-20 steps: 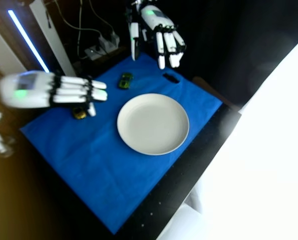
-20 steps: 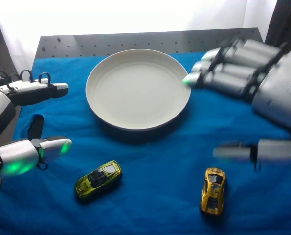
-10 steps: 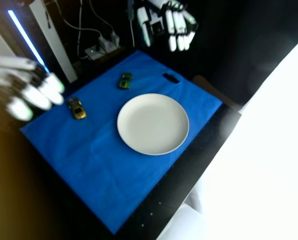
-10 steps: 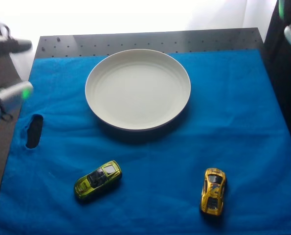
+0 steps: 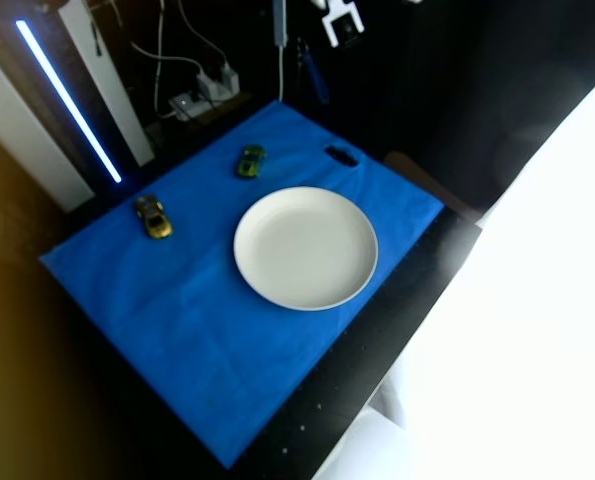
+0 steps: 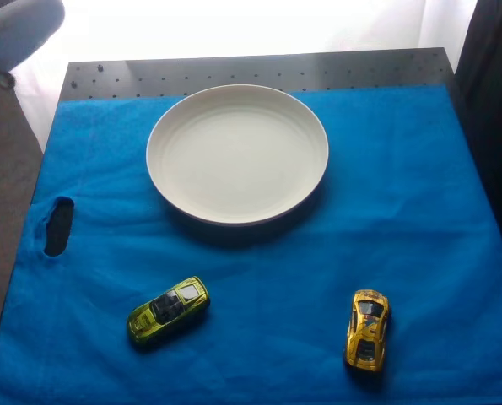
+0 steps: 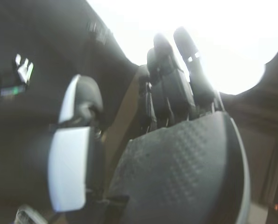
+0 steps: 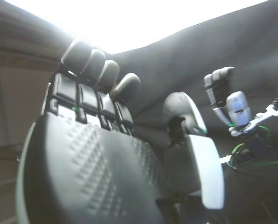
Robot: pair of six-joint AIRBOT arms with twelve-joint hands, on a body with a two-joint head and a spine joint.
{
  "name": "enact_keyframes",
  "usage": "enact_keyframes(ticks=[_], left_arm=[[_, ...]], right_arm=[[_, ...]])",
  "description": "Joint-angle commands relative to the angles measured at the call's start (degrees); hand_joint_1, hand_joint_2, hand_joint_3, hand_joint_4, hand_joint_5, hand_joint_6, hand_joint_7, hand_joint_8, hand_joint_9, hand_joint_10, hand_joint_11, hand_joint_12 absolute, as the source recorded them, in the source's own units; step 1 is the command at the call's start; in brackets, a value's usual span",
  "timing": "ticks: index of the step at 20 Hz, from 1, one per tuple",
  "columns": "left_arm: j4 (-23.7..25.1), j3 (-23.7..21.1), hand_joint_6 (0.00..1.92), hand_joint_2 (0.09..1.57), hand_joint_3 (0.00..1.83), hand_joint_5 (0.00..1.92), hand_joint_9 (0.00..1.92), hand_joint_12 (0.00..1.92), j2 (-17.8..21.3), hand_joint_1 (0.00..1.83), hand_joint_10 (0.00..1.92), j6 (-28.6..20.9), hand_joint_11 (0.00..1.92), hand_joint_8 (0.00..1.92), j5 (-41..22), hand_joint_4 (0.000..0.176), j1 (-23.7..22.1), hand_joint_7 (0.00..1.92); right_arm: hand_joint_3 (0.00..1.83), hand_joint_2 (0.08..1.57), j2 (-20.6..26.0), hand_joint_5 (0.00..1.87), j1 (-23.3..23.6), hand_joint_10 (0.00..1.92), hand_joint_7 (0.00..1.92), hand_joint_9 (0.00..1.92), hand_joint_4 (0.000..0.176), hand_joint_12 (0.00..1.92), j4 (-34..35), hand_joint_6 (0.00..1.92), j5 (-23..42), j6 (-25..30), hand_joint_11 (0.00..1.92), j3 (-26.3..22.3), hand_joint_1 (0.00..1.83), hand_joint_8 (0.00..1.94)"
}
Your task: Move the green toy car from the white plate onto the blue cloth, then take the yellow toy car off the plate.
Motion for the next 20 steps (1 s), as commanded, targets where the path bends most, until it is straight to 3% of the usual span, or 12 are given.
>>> enact_keyframes(ticks=[1,2,3,4,6,9,11,15,20], left_arm=[[0.5,0.2,0.08,1.17,0.00,0.65,0.66,0.97,0.1,0.62,0.05,0.3,0.22,0.06,-6.6,0.000,-2.0,0.73],[2.0,-0.2,0.05,1.20,0.01,0.61,0.67,0.98,0.3,0.64,0.03,1.4,0.24,0.02,-6.6,0.000,-3.8,0.68],[3.7,-1.9,0.07,1.22,0.00,0.68,0.72,1.01,1.4,0.74,0.03,4.7,0.25,0.01,-6.6,0.000,-5.1,0.69],[4.4,-3.1,0.07,1.23,0.00,0.69,0.73,1.02,1.9,0.77,0.03,6.7,0.25,0.01,-6.6,0.000,-5.2,0.69],[5.3,-4.2,0.07,1.23,0.00,0.70,0.73,1.02,1.7,0.77,0.03,8.1,0.25,0.01,-6.6,0.000,-6.7,0.69],[2.8,-4.6,0.07,1.23,0.00,0.70,0.73,1.02,2.2,0.77,0.03,-0.2,0.25,0.01,-6.6,0.000,-4.7,0.69],[0.8,-5.0,0.06,1.23,0.00,0.70,0.73,1.02,1.6,0.77,0.02,-2.7,0.25,0.01,-6.6,0.000,-3.7,0.69],[-2.1,-4.1,0.06,1.23,0.00,0.70,0.73,1.02,-1.2,0.77,0.02,-10.2,0.25,0.01,-6.6,0.000,-1.9,0.69],[-2.1,-3.9,0.06,1.23,0.00,0.70,0.73,1.03,-1.1,0.77,0.02,-10.2,0.25,0.00,-6.6,0.000,-2.0,0.69]], right_arm=[[0.00,1.29,0.2,0.00,1.0,0.40,0.02,0.00,0.158,1.20,-1.1,0.09,6.5,-0.1,0.00,0.4,0.01,0.16],[0.04,1.33,1.3,0.00,1.3,0.25,0.00,0.00,0.153,1.47,-2.1,0.02,6.5,-0.1,0.00,0.0,0.00,0.21],[0.01,1.24,3.1,0.00,1.4,0.18,0.00,0.00,0.171,1.83,-3.0,0.00,6.5,-0.5,0.00,-1.5,0.01,0.04],[0.00,1.23,3.7,0.00,1.3,0.17,0.00,0.00,0.175,1.90,-3.2,0.00,6.5,-0.7,0.00,-2.0,0.01,0.01],[0.00,1.22,6.3,0.00,1.3,0.16,0.00,0.00,0.176,1.92,-4.2,0.00,6.6,-1.9,0.00,-4.9,0.01,0.00],[0.00,1.22,8.2,0.00,-0.4,0.16,0.00,0.00,0.176,1.92,-3.3,0.00,6.5,-2.1,0.00,-8.0,0.01,0.00],[0.00,1.22,9.1,0.00,-2.7,0.16,0.00,0.00,0.176,1.92,-1.2,0.00,6.5,-1.6,0.00,-9.7,0.01,0.00],[0.00,1.22,5.7,0.00,-2.2,0.16,0.00,0.00,0.176,1.92,1.6,0.00,6.6,2.4,0.00,-9.2,0.01,0.00],[0.00,1.22,5.6,0.00,-1.9,0.15,0.00,0.00,0.176,1.92,1.7,0.00,6.6,3.7,0.00,-8.5,0.01,0.00]])
